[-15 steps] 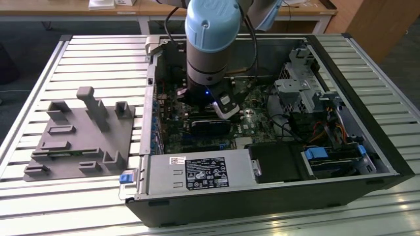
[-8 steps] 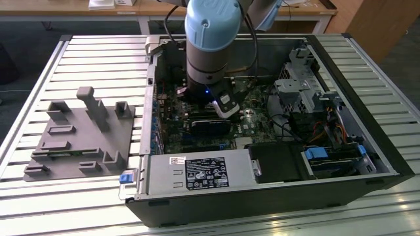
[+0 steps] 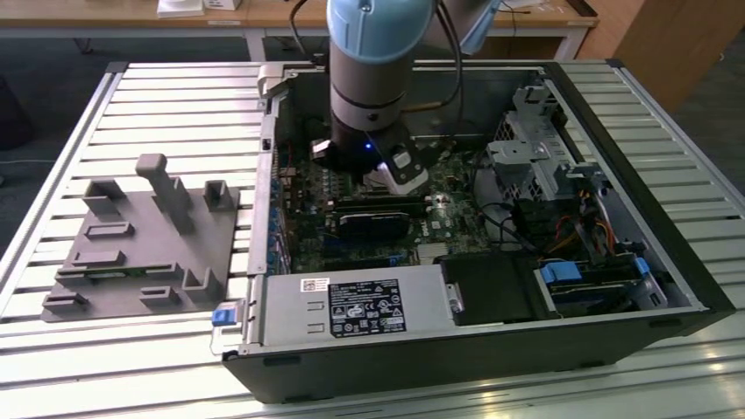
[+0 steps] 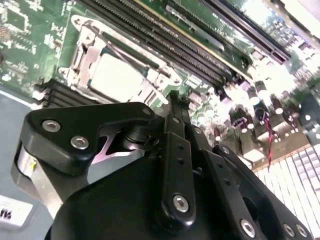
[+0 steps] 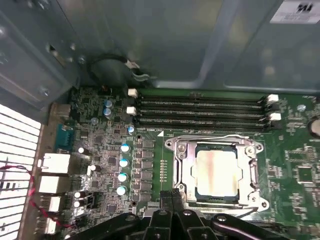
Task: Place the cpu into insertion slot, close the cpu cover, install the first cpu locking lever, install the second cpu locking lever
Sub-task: 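Install the second cpu locking lever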
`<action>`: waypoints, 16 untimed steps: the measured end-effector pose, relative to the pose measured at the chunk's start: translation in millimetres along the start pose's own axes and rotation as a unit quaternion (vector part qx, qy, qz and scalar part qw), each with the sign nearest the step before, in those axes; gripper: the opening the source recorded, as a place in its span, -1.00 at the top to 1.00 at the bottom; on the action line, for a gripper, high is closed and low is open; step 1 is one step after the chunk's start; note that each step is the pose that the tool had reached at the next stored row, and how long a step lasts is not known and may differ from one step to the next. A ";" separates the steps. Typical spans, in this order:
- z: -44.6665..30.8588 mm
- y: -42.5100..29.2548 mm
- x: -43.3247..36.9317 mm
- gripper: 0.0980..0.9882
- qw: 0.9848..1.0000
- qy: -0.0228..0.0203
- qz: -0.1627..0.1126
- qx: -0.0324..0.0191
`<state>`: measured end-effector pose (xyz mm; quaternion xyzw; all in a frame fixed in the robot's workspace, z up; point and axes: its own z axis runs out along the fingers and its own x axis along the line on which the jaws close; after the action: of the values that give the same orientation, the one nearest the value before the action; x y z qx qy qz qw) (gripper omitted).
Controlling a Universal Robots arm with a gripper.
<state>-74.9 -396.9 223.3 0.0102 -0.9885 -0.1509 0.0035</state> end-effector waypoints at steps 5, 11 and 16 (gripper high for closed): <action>-7.0 2.2 -1.1 0.98 1.000 0.000 0.000 0.000; -7.0 1.7 -21.9 0.98 1.000 0.000 0.000 -0.004; -8.5 1.9 -33.3 0.98 1.000 0.000 0.000 -0.005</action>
<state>-41.6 -396.9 231.9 0.0102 -0.9877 -0.1560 0.0038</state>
